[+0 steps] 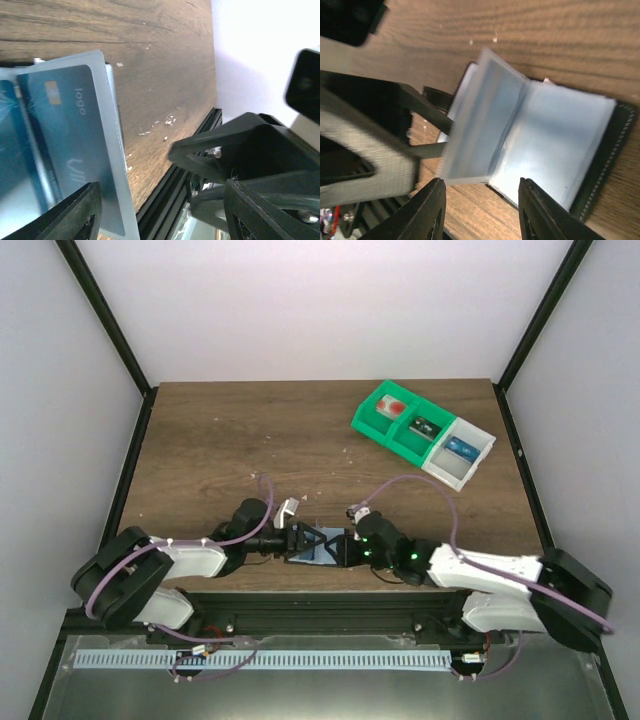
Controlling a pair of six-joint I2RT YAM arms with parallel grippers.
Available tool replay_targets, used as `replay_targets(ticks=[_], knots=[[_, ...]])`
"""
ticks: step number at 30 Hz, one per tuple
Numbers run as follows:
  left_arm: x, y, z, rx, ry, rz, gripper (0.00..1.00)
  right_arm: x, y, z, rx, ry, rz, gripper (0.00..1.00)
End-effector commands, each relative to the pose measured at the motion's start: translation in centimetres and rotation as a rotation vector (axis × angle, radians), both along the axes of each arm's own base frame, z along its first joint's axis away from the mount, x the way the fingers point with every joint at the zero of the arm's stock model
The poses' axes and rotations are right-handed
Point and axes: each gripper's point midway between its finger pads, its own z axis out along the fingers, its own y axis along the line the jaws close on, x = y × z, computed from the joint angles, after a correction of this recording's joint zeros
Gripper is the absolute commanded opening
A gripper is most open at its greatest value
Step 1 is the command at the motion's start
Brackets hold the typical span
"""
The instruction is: Take the credit cards out of the card holder
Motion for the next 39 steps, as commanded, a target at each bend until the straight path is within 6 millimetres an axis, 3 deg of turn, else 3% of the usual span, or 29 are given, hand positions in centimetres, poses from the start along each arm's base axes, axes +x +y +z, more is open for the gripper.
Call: replay_targets(ticks=[1,6,14,17,23,27,39], knots=[[0.6,-1.9,1.8,-0.041,-0.044,-0.013,0.69,0.0,-2.9,2.3,-0.01,-0.056,-0.082,0.43],[1.0,-2.9,2.2,-0.047,-0.055,-0.02,0.68,0.2,-4.5,4.8,0.04,-0.117,-0.138,0.44],[1.2,-1.4,-0.2,0.081,-0.046,0.027,0.59,0.2,-3.7,6.0,0.094,-0.117,-0.125,0.4],[1.3,-0.9,-0.9,0.109,-0.041,0.051,0.5,0.4,-3.1,5.6,0.083,-0.118,-0.113,0.38],[1.6,0.5,-3.0,0.212,-0.031,0.092,0.48,1.2,-1.7,3.4,0.0,-0.087,-0.091,0.28],[1.4,1.0,-4.1,0.243,-0.015,0.088,0.38,1.4,-1.0,2.4,-0.005,-0.064,-0.078,0.22],[1.1,1.4,-5.0,0.254,-0.007,0.081,0.41,1.9,-1.0,-1.9,-0.066,0.006,-0.082,0.2]])
